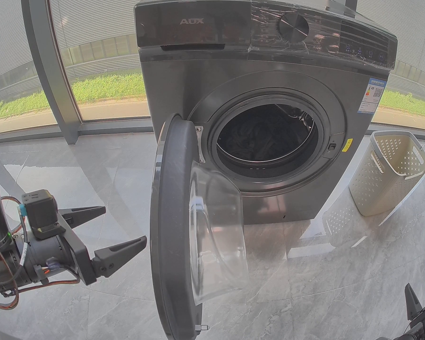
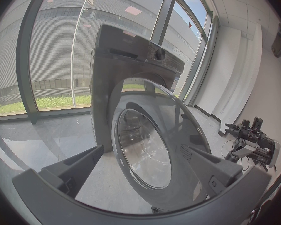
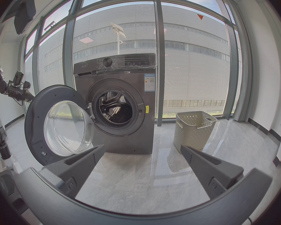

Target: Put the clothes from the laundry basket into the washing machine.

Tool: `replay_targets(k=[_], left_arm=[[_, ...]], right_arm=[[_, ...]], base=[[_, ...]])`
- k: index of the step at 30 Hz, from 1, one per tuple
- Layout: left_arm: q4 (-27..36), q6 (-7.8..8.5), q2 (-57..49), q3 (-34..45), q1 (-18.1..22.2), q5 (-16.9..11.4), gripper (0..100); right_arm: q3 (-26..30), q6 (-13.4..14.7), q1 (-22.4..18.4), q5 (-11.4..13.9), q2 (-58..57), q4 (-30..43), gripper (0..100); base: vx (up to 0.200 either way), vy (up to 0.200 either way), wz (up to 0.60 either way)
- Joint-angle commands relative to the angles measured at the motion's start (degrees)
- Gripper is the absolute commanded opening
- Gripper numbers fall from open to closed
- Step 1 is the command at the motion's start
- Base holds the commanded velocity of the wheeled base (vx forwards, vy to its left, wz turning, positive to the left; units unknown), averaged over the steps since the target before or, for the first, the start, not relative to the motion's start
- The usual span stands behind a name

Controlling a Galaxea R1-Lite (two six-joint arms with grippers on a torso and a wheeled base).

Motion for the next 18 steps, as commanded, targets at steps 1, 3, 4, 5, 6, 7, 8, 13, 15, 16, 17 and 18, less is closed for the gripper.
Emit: replay_targets(k=[1, 3, 4, 5, 6, 7, 8, 13, 15, 16, 17, 18], left_arm=[[-0.6, -0.42, 4.1, -1.6, -2.1, -0.1, 100], [-1.1, -0.77, 5.5, -2.4, -3.8, -0.1, 100], [-1.5, -0.77, 6.3, -2.7, -4.4, -0.1, 100], [-1.9, -0.77, 7.1, -3.1, -4.7, -0.1, 100], [-2.6, -0.85, 8.4, -3.4, -5.0, -0.1, 100], [-3.4, -0.85, 9.4, -3.7, -5.4, 0.0, 100], [-4.3, -0.85, 10.4, -4.0, -5.7, 0.0, 100], [-11.1, -1.03, 17.0, -5.6, -6.2, 0.1, 100], [-13.5, -1.03, 19.2, -6.2, -6.2, 0.2, 100], [-15.1, -1.12, 21.0, -6.9, -6.2, 0.4, 100], [-15.9, -1.12, 22.2, -7.4, -6.3, 0.4, 100], [-16.7, -1.38, 23.6, -8.4, -6.3, 0.5, 100]], right_arm=[[0.9, 0.0, 0.0, 0.0, -0.9, 0.0, 100], [0.9, 0.0, 0.0, 0.0, -0.9, 0.0, 100], [0.9, 0.0, 0.1, 0.0, -0.9, 0.0, 100], [0.9, 0.0, 0.0, 0.0, -0.9, 0.0, 100], [0.9, 0.0, 0.1, 0.0, -0.9, 0.0, 100], [0.9, 0.0, 0.1, 0.0, -0.9, 0.0, 100], [0.9, 0.0, 0.0, 0.0, -0.9, 0.0, 100], [0.9, 0.0, 0.1, 0.0, -0.9, 0.0, 100], [0.9, 0.0, 0.0, 0.0, -0.9, 0.0, 100], [0.9, 0.0, 0.0, 0.0, -0.9, 0.0, 100], [0.9, 0.0, 0.0, 0.0, -0.9, 0.0, 100], [0.9, 0.0, 0.0, 0.0, -0.9, 0.0, 100]], base=[[0.000, 0.000, 0.00], [0.000, 0.000, 0.00], [0.000, 0.000, 0.00], [0.000, 0.000, 0.00], [0.000, 0.000, 0.00], [0.000, 0.000, 0.00], [0.000, 0.000, 0.00], [0.000, 0.000, 0.00], [0.000, 0.000, 0.00], [0.000, 0.000, 0.00], [0.000, 0.000, 0.00], [0.000, 0.000, 0.00]])
